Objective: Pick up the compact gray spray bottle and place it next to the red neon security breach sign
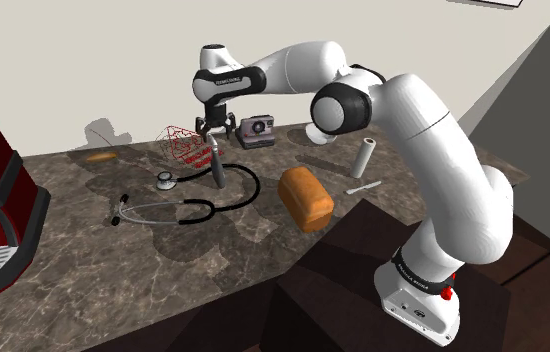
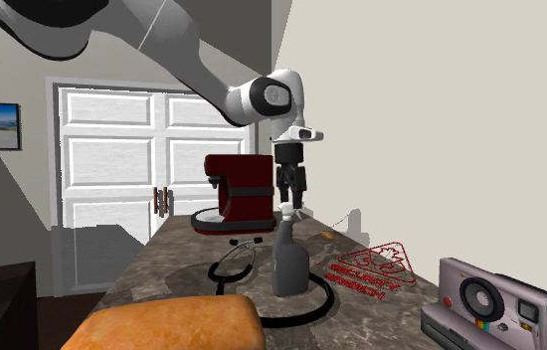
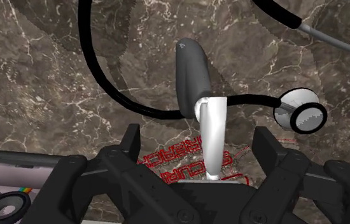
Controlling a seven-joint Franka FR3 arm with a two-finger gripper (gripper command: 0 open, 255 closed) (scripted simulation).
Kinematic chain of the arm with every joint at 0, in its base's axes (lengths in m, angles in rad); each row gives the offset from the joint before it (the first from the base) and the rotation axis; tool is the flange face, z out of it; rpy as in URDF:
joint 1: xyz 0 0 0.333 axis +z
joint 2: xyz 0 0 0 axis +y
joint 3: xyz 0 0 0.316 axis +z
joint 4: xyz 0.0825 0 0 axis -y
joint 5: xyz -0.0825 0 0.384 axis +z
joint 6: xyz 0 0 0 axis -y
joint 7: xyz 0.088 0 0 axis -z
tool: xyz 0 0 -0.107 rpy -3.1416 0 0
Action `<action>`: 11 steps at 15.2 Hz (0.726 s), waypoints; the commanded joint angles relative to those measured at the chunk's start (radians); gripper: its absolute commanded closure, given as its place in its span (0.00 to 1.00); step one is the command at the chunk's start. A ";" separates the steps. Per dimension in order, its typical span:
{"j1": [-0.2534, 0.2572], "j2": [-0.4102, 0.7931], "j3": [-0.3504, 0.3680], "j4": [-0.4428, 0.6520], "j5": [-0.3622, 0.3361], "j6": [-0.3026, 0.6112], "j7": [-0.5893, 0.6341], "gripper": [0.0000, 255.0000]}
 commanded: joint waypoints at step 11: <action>0.001 -0.052 -0.001 0.021 -0.001 -0.073 0.000 0.00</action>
